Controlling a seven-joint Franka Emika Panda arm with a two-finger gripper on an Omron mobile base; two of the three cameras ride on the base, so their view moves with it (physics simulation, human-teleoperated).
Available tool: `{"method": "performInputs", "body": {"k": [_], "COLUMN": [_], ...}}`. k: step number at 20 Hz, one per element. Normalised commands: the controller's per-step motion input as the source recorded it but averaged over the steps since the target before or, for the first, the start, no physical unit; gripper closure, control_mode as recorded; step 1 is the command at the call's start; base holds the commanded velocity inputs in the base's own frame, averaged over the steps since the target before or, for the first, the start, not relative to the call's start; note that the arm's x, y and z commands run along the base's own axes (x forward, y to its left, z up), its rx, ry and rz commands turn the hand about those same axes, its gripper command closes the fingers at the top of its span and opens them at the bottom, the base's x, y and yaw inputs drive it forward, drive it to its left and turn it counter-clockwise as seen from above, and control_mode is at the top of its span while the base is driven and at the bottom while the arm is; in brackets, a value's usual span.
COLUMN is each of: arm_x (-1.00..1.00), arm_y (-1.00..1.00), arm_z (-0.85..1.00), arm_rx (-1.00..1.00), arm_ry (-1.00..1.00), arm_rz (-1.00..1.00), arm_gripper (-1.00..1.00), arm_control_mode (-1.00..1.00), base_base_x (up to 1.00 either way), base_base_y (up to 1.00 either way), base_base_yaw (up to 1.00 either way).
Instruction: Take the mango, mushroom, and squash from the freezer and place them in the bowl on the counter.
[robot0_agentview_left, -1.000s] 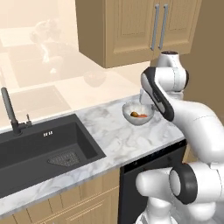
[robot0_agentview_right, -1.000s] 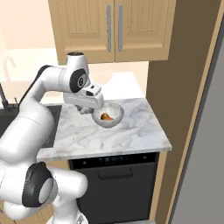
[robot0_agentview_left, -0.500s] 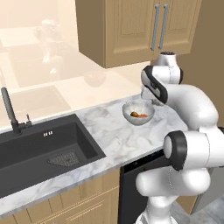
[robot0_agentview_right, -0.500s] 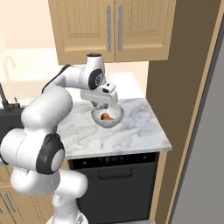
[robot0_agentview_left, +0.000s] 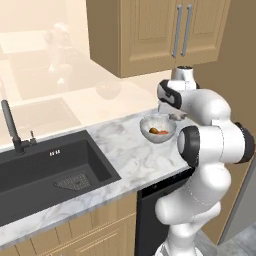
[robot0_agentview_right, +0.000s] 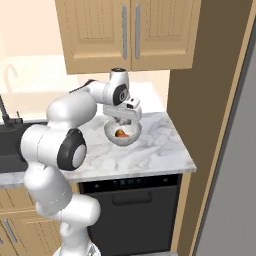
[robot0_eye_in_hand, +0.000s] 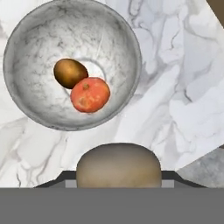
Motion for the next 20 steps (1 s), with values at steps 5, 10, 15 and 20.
{"method": "performInputs", "body": {"k": [5,10,15,20], "arm_x": [0.47,0.36,0.39,0.44], "arm_y": [0.0,0.02,0.03,0.0], "arm_z": [-0.32,-0.22,-0.22,-0.23], "arm_rx": [0.0,0.0,0.0,0.0], "arm_ry": [0.0,0.0,0.0,0.0], "arm_rz": [0.0,0.0,0.01,0.03], "arm_gripper": [1.0,1.0,1.0,1.0], "arm_control_mode": [-1.0,-1.0,-1.0,-1.0], "base_base_x": [0.0,0.0,0.0,0.0], "base_base_y": [0.0,0.0,0.0,0.0], "base_base_yaw": [0.0,0.0,0.0,0.0]}}
